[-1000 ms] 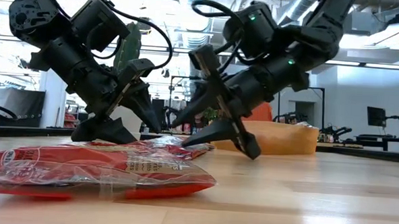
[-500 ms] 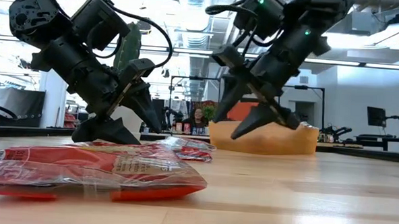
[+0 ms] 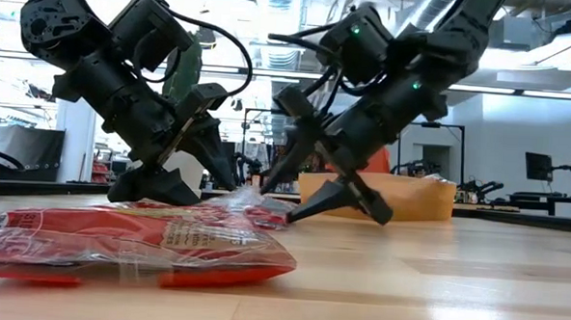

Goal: Sort popcorn bags into baskets
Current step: Put the popcorn bag into the orange bin

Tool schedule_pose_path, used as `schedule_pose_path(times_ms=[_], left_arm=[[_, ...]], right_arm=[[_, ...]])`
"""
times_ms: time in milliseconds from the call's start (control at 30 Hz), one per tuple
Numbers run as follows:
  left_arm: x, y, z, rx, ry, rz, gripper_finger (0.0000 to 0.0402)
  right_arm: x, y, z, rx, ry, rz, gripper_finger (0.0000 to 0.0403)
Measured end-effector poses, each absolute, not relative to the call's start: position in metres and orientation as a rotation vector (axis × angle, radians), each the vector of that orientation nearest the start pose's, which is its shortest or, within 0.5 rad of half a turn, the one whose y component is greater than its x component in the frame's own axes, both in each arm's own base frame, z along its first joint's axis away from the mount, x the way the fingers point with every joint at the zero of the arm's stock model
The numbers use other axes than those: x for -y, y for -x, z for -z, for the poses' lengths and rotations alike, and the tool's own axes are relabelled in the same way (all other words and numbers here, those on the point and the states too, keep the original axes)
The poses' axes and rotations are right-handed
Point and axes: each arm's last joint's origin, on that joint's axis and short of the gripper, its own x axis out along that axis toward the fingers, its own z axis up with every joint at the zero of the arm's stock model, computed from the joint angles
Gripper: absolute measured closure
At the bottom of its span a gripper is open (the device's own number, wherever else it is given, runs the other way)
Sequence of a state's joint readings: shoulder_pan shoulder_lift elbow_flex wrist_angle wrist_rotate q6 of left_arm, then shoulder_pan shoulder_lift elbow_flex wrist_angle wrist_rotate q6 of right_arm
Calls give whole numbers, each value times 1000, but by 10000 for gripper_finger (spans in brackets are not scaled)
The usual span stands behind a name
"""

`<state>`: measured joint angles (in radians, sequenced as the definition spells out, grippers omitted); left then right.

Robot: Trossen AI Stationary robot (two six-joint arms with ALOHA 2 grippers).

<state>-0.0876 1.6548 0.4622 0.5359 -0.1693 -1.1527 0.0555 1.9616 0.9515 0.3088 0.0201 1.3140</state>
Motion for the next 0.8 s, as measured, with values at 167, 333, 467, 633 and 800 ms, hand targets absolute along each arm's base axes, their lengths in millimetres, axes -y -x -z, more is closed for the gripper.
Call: schedule_pose_path(times_ms=[167,333,467,633,800], left_arm=[[18,-266,-98,-528,1021,-444,164],[18,-267,-97,-519,1012,-430,164],[18,-268,-99,-517,1015,-411,164],[18,-267,-108,-498,1026,-377,164],[19,-264,-121,-487,1036,-328,164]], right_arm=[[-21,-382,-104,-614,-1236,430,188],[-19,-390,-106,-600,-1213,420,196],[-18,-389,-109,-603,-1190,430,228],[-18,-388,-110,-603,-1169,431,318],[-19,-390,-113,-601,-1148,375,389]])
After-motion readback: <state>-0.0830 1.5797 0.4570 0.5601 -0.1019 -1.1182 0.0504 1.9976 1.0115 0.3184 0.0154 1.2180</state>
